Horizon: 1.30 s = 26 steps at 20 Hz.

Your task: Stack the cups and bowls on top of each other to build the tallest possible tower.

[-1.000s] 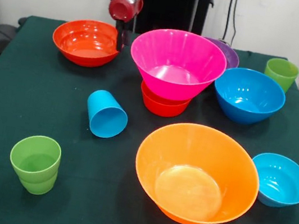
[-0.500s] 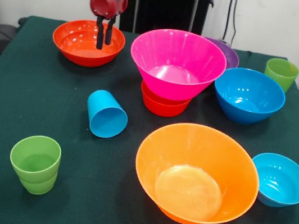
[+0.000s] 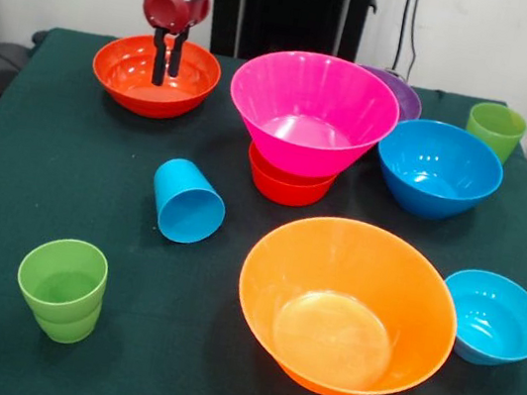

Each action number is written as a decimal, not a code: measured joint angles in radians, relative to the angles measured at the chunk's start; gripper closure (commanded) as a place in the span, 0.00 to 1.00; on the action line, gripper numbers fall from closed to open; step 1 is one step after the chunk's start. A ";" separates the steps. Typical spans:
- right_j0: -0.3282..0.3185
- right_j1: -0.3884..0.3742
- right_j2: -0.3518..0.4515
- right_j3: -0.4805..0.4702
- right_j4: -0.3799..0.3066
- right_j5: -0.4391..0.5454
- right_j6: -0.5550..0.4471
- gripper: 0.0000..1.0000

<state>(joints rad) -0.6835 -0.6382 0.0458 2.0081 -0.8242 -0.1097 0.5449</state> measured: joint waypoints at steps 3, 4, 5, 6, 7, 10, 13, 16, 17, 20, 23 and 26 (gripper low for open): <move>0.006 0.015 -0.011 -0.013 -0.016 -0.010 0.000 0.00; 0.005 0.019 -0.011 -0.016 -0.022 -0.012 0.000 0.00; 0.002 0.025 -0.010 -0.020 -0.032 -0.012 0.000 0.00; 0.000 0.027 -0.010 -0.021 -0.036 -0.011 0.000 0.00; -0.003 0.030 -0.009 -0.024 -0.043 -0.011 0.000 0.00; -0.012 0.039 -0.009 -0.031 -0.063 -0.012 0.000 0.00; -0.027 0.051 -0.006 -0.039 -0.087 -0.011 0.000 0.00; -0.051 0.071 0.002 -0.055 -0.122 -0.012 0.000 0.00; -0.055 0.074 0.004 -0.057 -0.127 -0.012 0.000 0.00; -0.066 0.092 0.008 -0.070 -0.149 -0.013 0.000 0.00; -0.078 0.108 0.020 -0.081 -0.172 -0.014 0.000 0.00; -0.091 0.123 0.032 -0.089 -0.190 -0.014 0.000 0.00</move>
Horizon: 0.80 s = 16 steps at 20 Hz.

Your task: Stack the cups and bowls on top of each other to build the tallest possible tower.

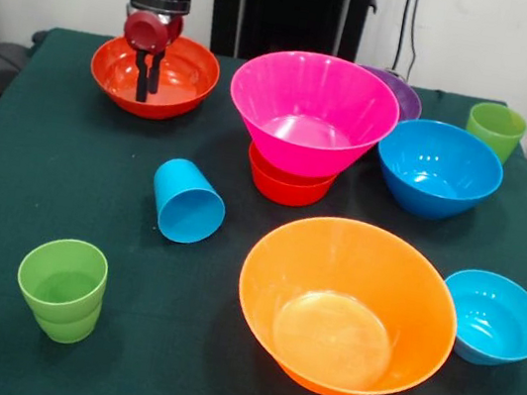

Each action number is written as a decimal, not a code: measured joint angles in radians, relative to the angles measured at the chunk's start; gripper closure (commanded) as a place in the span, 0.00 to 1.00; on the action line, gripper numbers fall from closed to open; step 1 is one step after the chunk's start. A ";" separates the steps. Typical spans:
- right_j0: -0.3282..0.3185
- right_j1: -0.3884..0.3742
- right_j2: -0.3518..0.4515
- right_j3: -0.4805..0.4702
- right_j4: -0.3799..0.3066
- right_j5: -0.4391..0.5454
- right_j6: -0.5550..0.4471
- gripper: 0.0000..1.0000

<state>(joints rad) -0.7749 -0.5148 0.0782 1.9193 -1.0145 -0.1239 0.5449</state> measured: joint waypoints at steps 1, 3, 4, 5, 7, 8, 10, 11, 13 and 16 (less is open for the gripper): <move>-0.010 0.016 0.007 -0.008 -0.015 -0.003 0.000 0.00; -0.017 0.036 0.010 -0.017 -0.026 -0.008 0.000 0.00; -0.020 0.041 0.010 -0.018 -0.031 -0.014 0.000 0.00; -0.023 0.045 0.010 -0.020 -0.036 -0.020 0.000 0.00; -0.025 0.044 0.010 -0.021 -0.042 -0.029 0.000 0.00; -0.025 0.046 0.010 -0.022 -0.049 -0.038 0.000 0.00; -0.025 0.046 0.009 -0.022 -0.051 -0.040 0.000 0.00; -0.025 0.046 0.009 -0.022 -0.052 -0.040 0.000 0.00; -0.025 0.046 0.010 -0.022 -0.053 -0.040 0.000 0.00; -0.026 0.046 0.011 -0.022 -0.053 -0.040 0.000 0.00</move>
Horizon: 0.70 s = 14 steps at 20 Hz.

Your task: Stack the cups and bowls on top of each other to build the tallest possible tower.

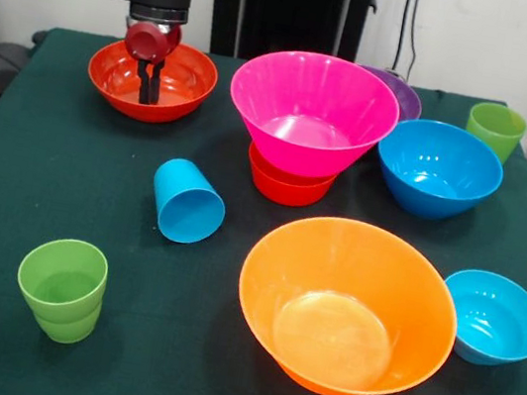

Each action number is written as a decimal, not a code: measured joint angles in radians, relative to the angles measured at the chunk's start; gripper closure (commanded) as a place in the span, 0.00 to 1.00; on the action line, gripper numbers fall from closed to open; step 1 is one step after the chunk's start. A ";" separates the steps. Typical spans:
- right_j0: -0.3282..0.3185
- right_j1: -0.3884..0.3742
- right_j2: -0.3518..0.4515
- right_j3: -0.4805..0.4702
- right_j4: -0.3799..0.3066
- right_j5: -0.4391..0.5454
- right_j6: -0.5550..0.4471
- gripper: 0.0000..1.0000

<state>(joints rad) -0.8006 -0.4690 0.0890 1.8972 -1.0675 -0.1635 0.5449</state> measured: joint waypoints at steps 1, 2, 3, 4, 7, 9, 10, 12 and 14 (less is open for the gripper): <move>-0.001 0.000 0.001 0.000 0.000 0.000 0.000 0.00; -0.005 -0.001 0.006 0.000 0.000 0.000 0.000 0.00; -0.008 -0.002 0.010 0.000 0.000 0.001 0.000 0.00; -0.014 -0.004 0.018 0.000 0.000 0.004 0.000 0.00; -0.034 -0.019 0.052 0.000 0.000 0.021 0.000 0.00; -0.044 -0.034 0.071 0.000 0.000 0.034 0.000 0.00; -0.053 -0.054 0.091 0.000 0.000 0.051 0.000 0.00; -0.063 -0.073 0.110 0.001 0.000 0.064 0.000 0.00; -0.074 -0.092 0.130 0.001 0.001 0.078 0.000 0.00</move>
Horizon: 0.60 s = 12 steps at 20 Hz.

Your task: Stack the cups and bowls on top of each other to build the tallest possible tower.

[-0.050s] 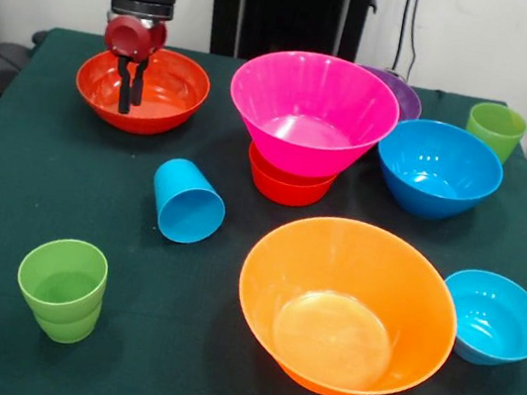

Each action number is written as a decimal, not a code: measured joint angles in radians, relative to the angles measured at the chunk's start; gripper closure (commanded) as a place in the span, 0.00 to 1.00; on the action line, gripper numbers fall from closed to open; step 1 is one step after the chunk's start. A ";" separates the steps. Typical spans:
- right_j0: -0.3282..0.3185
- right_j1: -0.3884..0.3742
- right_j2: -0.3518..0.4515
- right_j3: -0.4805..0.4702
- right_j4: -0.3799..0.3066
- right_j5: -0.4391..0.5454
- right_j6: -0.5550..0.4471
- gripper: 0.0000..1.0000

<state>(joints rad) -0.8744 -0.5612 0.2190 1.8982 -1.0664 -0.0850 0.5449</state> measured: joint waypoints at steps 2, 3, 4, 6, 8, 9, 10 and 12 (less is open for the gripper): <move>-0.010 -0.017 0.019 0.001 0.003 0.016 0.000 0.00; -0.019 -0.031 0.035 0.002 0.007 0.030 0.000 0.00; -0.030 -0.045 0.054 0.003 0.012 0.045 0.000 0.00; -0.049 -0.070 0.084 0.008 0.023 0.072 0.000 0.00; -0.066 -0.094 0.112 0.013 0.035 0.097 0.000 0.00; -0.071 -0.102 0.120 0.015 0.039 0.106 0.000 0.00; -0.076 -0.114 0.132 0.017 0.046 0.118 0.000 0.00; -0.079 -0.126 0.145 0.017 0.047 0.132 0.000 0.00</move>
<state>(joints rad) -0.9536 -0.6867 0.3640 1.9156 -1.0196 0.0467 0.5449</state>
